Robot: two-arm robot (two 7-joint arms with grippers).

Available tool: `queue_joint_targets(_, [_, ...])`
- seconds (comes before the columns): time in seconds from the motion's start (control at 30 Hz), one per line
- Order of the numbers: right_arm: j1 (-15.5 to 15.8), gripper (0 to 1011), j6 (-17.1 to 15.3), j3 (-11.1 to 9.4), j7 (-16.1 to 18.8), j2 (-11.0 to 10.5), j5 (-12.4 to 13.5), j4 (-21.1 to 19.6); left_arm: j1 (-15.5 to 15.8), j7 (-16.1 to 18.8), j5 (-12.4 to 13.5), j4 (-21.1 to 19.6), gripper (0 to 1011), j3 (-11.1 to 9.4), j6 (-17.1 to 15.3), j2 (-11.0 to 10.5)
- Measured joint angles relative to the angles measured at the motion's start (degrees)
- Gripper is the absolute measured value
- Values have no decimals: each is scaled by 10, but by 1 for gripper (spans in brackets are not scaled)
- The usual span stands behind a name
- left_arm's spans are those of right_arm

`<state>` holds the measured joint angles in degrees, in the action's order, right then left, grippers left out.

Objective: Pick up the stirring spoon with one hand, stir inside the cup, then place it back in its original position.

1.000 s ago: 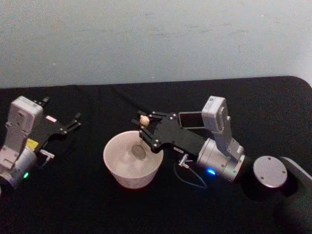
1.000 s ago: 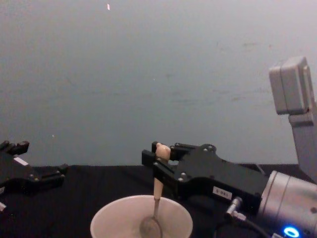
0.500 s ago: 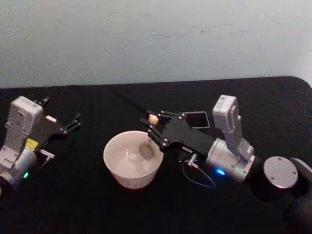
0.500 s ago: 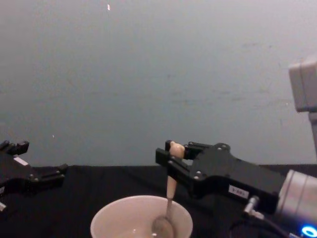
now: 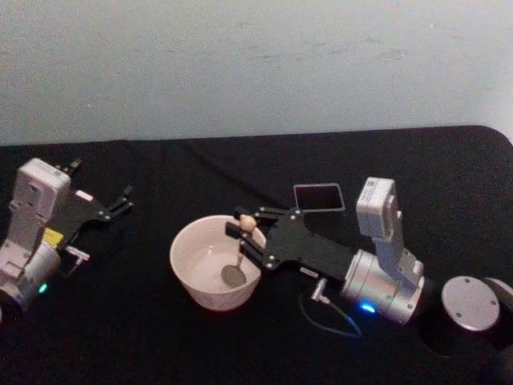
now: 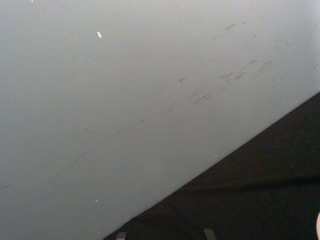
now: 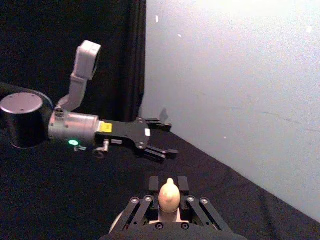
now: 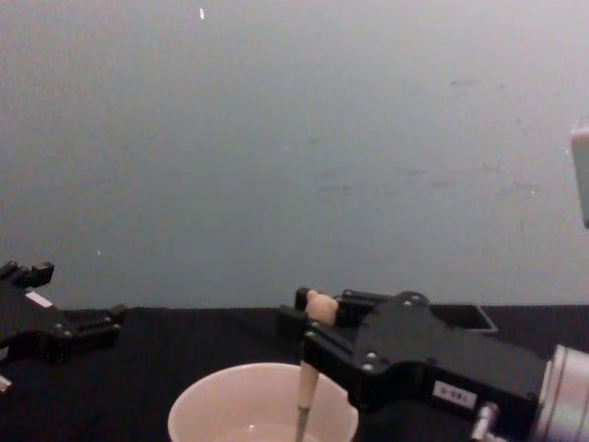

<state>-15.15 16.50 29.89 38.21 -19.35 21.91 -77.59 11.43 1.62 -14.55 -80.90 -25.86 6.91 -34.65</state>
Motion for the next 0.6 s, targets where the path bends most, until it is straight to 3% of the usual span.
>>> queue_joint_targets(0.33, [-18,213,1,19,-12,27,-13,23,0,0,0,0,1001,0,0,0])
queue_joint_targets(0.6, [-48,213,14,16,-34,53,-30,70,0,0,0,0,1001,0,0,0])
